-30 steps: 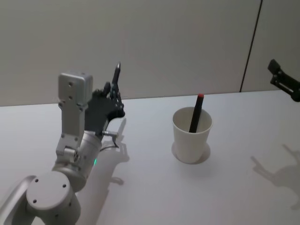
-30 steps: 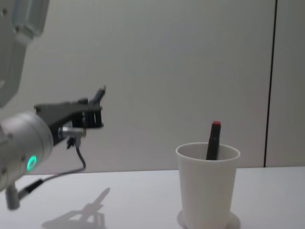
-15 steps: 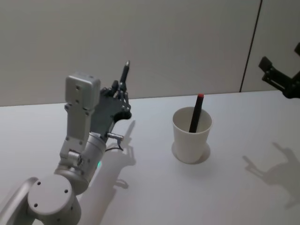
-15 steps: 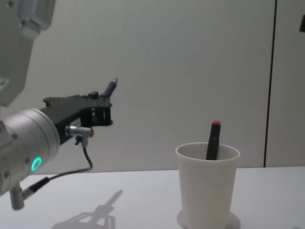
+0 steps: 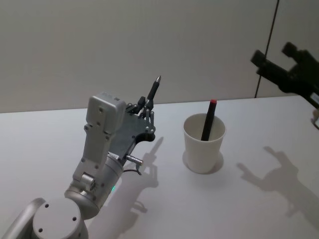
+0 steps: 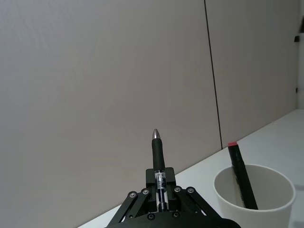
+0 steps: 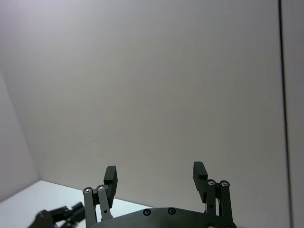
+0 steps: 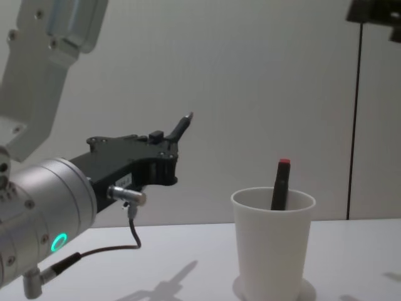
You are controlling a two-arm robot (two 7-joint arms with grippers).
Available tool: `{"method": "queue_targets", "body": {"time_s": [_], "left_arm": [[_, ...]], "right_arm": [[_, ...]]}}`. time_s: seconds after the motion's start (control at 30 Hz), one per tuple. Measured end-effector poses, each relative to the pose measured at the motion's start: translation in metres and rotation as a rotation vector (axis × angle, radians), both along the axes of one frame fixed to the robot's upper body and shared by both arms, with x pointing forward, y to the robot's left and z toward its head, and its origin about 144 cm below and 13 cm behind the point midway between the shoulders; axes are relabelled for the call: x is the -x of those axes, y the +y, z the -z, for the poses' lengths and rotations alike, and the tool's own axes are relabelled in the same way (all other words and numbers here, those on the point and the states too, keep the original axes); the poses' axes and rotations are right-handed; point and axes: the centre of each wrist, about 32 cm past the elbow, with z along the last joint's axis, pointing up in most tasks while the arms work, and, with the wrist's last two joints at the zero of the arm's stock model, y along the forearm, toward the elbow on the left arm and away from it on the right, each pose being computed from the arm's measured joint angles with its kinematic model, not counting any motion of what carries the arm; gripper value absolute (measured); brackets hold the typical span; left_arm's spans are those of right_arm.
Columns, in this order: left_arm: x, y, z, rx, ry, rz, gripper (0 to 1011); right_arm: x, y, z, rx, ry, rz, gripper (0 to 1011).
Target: Place the pen into the pen holder.
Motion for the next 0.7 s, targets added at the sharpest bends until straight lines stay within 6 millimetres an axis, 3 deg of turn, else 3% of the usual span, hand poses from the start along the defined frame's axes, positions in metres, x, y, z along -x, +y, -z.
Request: {"method": "queue_targets", "body": {"time_s": [0.3, 0.7], "left_arm": [[0.003, -0.001, 0.0, -0.014, -0.006, 0.024, 118], [0.003, -0.005, -0.008, -0.01, -0.057, 0.022, 118]], "right_arm": [[-0.016, 0.013, -0.01, -0.117, 0.099, -0.123, 1004], [-0.013, 0.015, -0.009, -0.158, 0.151, -0.148, 1004]]}}
